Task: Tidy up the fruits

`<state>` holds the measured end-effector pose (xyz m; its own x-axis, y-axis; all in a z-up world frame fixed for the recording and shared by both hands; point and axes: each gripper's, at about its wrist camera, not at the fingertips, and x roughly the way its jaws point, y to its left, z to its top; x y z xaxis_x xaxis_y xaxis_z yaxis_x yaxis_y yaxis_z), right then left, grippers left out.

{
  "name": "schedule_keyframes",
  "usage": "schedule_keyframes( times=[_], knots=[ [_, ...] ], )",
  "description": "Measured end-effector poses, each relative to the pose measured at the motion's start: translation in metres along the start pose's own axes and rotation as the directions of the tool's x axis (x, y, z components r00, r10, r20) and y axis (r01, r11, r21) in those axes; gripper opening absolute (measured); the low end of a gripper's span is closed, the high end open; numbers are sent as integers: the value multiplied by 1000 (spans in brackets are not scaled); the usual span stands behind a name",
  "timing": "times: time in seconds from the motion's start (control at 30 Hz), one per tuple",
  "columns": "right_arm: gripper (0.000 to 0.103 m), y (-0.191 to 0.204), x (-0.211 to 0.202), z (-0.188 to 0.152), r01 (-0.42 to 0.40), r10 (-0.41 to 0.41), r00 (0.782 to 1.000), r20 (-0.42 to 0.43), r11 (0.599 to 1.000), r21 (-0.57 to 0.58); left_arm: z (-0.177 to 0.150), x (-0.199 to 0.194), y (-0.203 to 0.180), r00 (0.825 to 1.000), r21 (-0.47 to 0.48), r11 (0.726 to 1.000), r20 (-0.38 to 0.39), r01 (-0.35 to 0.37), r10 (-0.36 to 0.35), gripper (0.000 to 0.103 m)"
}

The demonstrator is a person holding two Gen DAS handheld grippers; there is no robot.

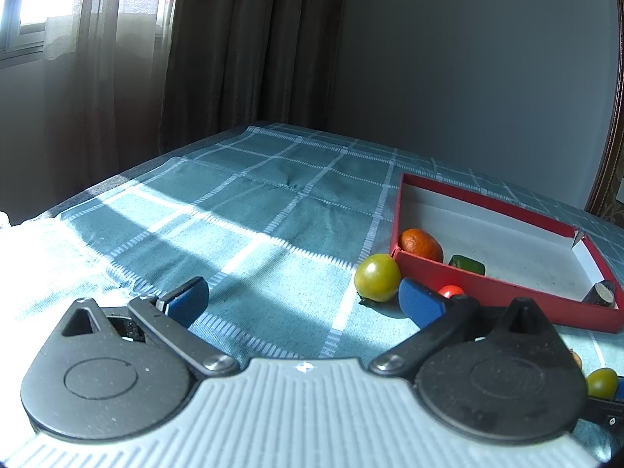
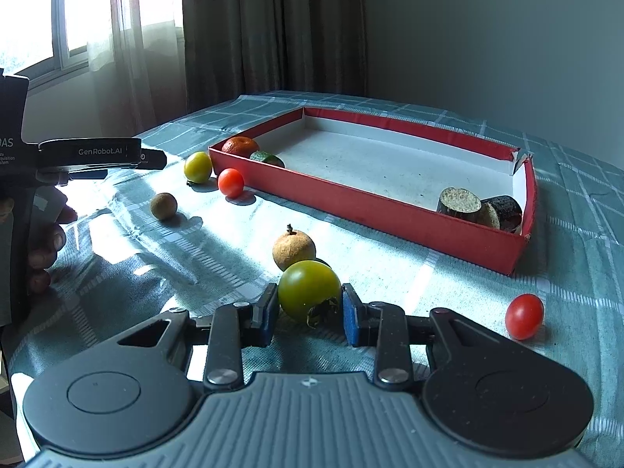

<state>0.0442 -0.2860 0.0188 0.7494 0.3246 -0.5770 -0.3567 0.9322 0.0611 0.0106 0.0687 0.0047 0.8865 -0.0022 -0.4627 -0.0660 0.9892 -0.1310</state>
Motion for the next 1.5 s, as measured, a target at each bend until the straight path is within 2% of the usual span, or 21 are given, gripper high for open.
schedule_keyframes(
  times=[0.3,0.63,1.5],
  knots=[
    [33,1,-10,-3,-3,2,999,40,1000,23,-1,1,-2,1000,18,1000,-6,-2,2,103],
    [33,-3,-18,-3,5,-9,997,81,999,50,-1,4,-9,999,58,998,-17,-38,39,103],
    [33,-3,-12,-4,34,-37,998,46,997,64,0,1,-9,999,62,997,-2,-42,42,103]
  ],
)
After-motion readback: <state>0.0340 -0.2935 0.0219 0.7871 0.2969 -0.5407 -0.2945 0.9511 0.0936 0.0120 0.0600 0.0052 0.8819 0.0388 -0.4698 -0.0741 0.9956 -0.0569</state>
